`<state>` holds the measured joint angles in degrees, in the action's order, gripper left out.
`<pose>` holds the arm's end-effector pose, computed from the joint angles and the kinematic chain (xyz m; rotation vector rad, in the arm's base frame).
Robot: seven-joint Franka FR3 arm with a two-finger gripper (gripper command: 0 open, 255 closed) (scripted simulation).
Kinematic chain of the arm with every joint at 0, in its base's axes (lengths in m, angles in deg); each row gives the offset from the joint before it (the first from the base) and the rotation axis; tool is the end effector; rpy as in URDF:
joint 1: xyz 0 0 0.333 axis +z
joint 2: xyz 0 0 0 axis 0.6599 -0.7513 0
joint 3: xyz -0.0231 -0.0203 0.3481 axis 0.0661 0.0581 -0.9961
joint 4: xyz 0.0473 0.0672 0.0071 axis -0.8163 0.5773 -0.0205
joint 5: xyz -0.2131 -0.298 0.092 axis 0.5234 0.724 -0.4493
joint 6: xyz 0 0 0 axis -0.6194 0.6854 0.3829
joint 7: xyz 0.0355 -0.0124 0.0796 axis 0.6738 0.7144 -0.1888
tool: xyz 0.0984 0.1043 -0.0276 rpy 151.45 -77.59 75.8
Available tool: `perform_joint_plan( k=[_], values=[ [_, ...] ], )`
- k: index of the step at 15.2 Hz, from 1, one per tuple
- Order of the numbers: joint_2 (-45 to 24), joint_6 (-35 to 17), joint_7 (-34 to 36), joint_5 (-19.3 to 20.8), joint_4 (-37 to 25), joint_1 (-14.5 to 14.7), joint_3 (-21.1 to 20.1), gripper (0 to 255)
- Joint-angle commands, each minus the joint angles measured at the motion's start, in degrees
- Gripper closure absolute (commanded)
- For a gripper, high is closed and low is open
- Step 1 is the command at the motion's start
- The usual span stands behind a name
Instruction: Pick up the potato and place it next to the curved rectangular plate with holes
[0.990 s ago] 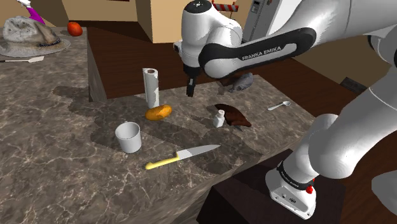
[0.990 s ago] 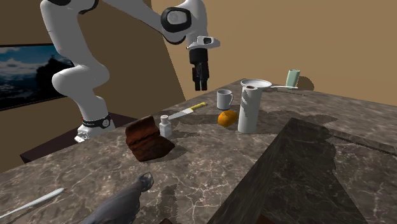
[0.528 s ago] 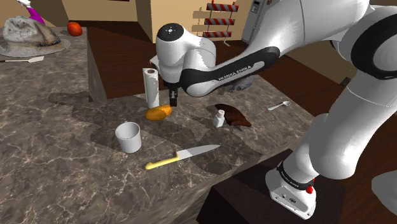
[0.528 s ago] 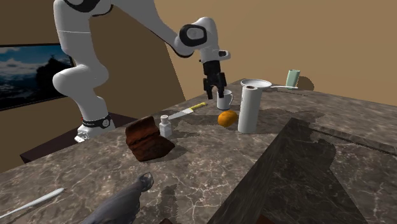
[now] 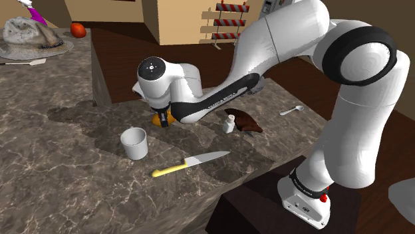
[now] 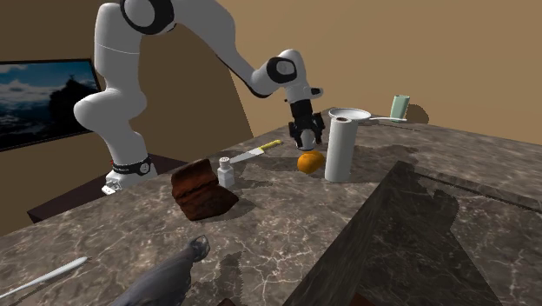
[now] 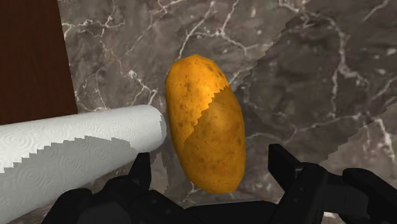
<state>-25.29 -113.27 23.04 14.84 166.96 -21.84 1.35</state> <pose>0.5661 0.2966 0.3348 2.2723 1.4075 0.2123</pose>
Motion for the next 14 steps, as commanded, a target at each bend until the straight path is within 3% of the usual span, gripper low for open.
perform_joint_plan(
  k=[1, 14],
  values=[
    [-3.91, -0.43, 0.15, 3.01, -3.08, 1.63, 0.09, 0],
    [-8.45, -3.72, 1.32, 5.62, -4.54, 1.30, 1.73, 0]
  ],
)
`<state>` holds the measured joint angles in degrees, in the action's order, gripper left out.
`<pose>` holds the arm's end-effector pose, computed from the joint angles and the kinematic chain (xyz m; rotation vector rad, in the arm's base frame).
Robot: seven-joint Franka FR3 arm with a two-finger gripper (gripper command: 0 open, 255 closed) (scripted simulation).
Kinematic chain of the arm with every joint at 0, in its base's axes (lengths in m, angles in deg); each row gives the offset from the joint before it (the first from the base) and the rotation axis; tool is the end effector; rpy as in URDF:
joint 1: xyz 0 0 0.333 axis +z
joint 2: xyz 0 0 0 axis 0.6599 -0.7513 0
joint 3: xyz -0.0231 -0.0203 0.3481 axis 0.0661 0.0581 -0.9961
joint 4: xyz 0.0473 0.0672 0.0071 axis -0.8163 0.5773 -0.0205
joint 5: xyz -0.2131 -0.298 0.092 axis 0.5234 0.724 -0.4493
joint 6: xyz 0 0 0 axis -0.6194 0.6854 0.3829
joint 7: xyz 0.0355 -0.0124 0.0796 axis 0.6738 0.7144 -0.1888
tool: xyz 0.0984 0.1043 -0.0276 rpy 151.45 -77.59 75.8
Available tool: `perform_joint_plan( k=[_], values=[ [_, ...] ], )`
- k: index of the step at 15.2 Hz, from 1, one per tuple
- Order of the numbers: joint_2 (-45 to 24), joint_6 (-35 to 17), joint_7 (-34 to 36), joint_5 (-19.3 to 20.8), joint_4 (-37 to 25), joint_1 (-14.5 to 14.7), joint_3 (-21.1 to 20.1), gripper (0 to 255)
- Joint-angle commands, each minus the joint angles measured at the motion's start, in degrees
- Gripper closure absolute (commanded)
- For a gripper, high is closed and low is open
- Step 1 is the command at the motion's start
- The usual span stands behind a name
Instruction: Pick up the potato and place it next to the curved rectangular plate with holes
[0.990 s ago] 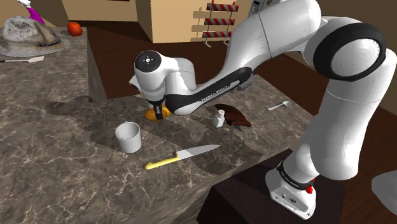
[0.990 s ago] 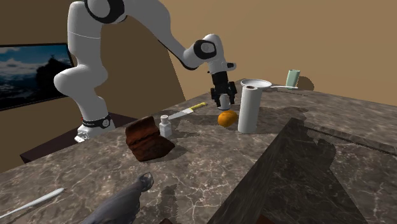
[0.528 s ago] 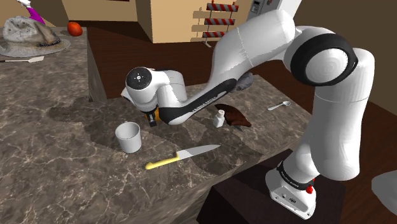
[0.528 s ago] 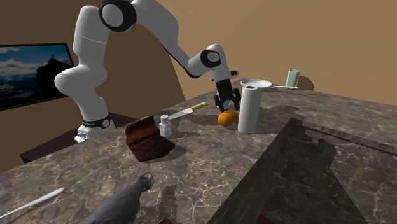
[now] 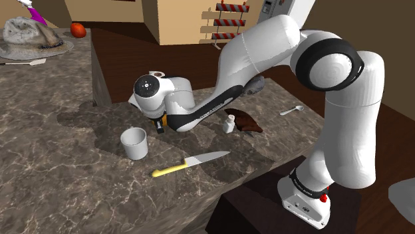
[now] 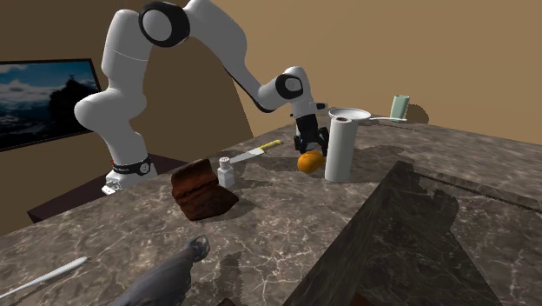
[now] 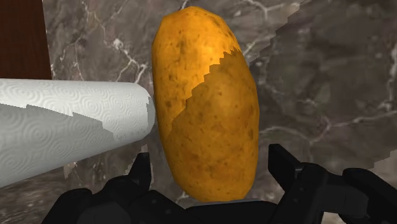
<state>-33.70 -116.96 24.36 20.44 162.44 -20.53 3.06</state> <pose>0.5927 0.3102 0.2794 2.2055 1.4691 0.2245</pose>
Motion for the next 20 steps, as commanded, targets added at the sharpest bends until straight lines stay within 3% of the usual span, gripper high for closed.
perform_joint_plan(
  k=[1, 3, 4, 13, 20],
  values=[
    [-0.03, -0.03, 0.00, 0.02, -0.02, 0.00, 0.01, 0],
    [-0.03, -0.02, 0.00, 0.01, -0.02, 0.00, 0.01, 0],
    [-0.03, -0.02, 0.00, 0.01, -0.02, 0.00, 0.01, 255],
    [-0.03, -0.03, 0.00, 0.02, -0.02, -0.01, 0.01, 255],
    [3.25, 2.84, -3.11, -2.57, -0.37, -0.64, -1.12, 255]
  ],
)
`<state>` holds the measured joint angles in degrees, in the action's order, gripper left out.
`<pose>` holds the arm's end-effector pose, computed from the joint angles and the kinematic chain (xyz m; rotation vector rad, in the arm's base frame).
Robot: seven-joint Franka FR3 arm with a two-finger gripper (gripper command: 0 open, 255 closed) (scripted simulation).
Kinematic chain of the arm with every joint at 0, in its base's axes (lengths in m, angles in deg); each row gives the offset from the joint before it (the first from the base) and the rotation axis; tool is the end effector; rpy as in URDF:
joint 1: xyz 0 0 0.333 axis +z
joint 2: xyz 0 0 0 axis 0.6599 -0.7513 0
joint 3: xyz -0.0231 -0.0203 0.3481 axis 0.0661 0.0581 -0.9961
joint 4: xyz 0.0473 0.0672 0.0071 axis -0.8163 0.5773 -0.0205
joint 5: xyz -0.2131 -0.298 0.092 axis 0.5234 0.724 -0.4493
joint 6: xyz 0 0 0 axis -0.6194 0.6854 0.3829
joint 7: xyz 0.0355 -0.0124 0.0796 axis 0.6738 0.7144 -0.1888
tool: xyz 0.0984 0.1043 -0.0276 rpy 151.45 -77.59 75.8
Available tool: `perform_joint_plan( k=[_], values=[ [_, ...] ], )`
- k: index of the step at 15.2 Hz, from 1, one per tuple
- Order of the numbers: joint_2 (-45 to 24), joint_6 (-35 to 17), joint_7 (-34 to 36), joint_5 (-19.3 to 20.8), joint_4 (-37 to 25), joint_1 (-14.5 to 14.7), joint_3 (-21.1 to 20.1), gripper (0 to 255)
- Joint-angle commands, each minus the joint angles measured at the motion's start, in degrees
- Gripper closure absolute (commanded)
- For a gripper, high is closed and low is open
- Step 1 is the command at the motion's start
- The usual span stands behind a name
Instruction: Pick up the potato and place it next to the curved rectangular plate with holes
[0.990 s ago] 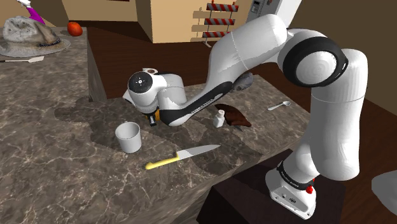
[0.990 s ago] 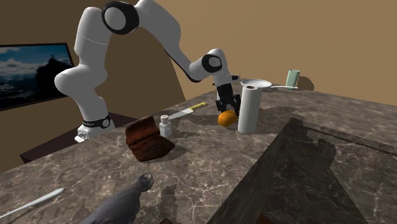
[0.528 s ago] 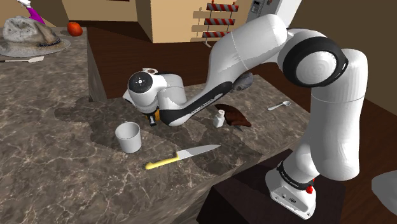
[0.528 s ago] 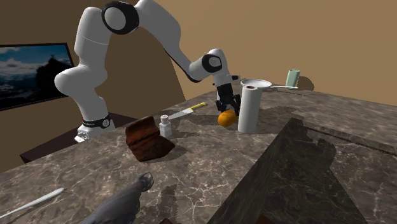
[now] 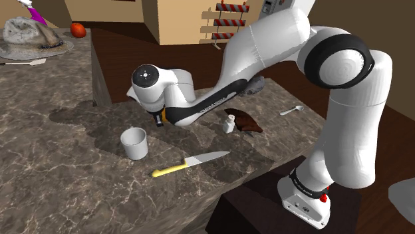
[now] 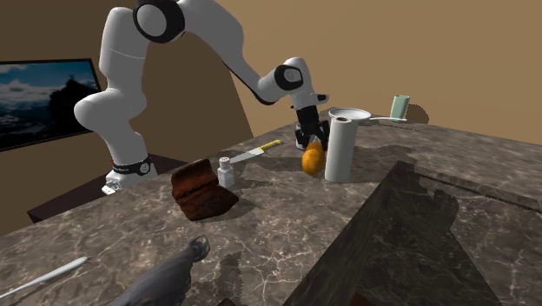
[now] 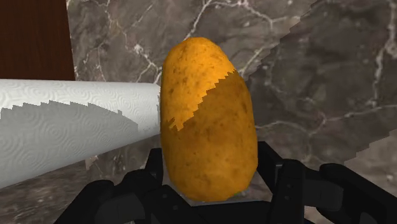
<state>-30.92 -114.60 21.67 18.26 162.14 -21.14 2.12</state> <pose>0.5917 0.3085 0.3109 2.2056 1.4686 0.2251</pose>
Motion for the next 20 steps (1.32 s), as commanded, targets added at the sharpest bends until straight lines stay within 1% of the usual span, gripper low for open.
perform_joint_plan(
  k=[1, 19, 20],
  values=[
    [0.90, 0.91, -0.85, -0.75, -0.18, -0.12, -0.33, 255],
    [7.35, 9.40, -8.46, -6.65, -4.21, -0.99, -2.39, 255],
    [8.92, 8.14, -9.05, -6.84, -1.93, -1.95, -2.13, 255]
  ],
)
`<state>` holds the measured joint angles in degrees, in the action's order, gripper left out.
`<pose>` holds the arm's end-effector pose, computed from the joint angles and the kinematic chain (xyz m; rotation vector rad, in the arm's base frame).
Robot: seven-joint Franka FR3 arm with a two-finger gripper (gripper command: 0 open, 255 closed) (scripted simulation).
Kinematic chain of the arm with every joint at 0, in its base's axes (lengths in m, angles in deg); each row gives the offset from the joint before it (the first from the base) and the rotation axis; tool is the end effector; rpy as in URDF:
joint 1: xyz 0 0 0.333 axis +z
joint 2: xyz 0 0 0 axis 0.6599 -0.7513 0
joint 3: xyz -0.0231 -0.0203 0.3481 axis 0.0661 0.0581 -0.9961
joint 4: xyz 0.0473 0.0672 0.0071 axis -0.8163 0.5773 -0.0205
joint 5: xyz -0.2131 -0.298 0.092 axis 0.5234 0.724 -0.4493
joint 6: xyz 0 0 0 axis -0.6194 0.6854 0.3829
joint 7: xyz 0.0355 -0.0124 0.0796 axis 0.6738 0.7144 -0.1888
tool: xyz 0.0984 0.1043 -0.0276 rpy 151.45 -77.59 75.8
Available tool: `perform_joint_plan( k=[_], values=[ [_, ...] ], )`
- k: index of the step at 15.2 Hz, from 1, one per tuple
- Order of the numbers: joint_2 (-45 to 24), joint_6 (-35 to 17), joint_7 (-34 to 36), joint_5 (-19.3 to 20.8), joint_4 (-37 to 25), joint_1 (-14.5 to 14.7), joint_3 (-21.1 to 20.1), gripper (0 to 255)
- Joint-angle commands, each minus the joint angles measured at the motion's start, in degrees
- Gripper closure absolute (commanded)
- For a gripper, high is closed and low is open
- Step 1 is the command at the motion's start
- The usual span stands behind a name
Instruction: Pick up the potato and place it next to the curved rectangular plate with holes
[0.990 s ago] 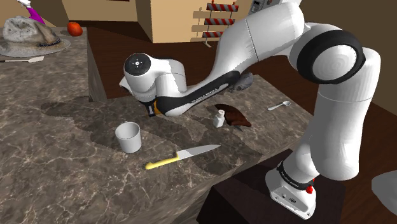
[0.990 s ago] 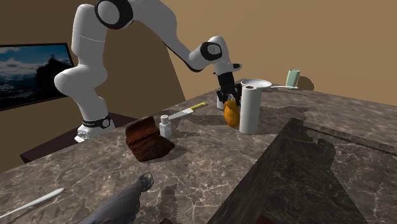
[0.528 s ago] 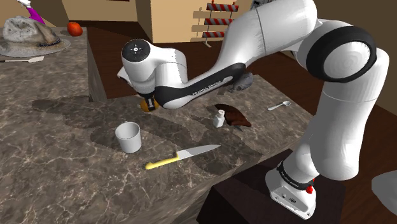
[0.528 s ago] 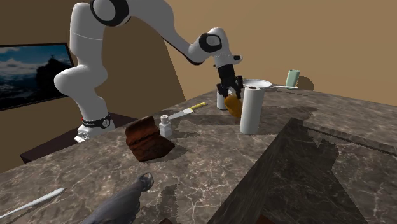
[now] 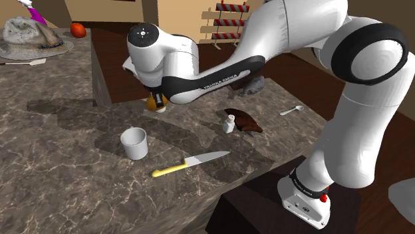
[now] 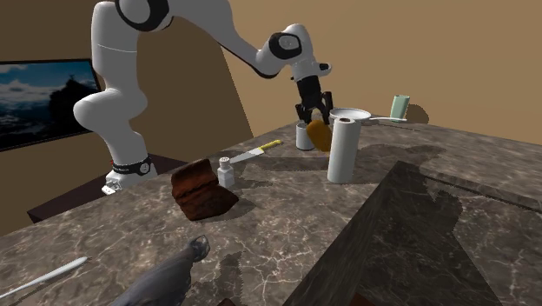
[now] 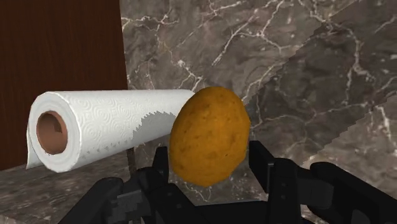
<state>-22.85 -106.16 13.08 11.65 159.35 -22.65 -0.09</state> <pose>0.5846 0.2994 0.4128 2.2054 1.4691 0.2248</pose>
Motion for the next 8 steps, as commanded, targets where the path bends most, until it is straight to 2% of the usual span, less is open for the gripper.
perform_joint_plan(
  k=[1, 8],
  values=[
    [2.37, -1.53, -1.09, -0.42, 3.05, -1.37, 0.36, 255],
    [11.72, -9.59, -6.89, -1.78, 16.14, -7.32, 3.26, 255]
  ],
)
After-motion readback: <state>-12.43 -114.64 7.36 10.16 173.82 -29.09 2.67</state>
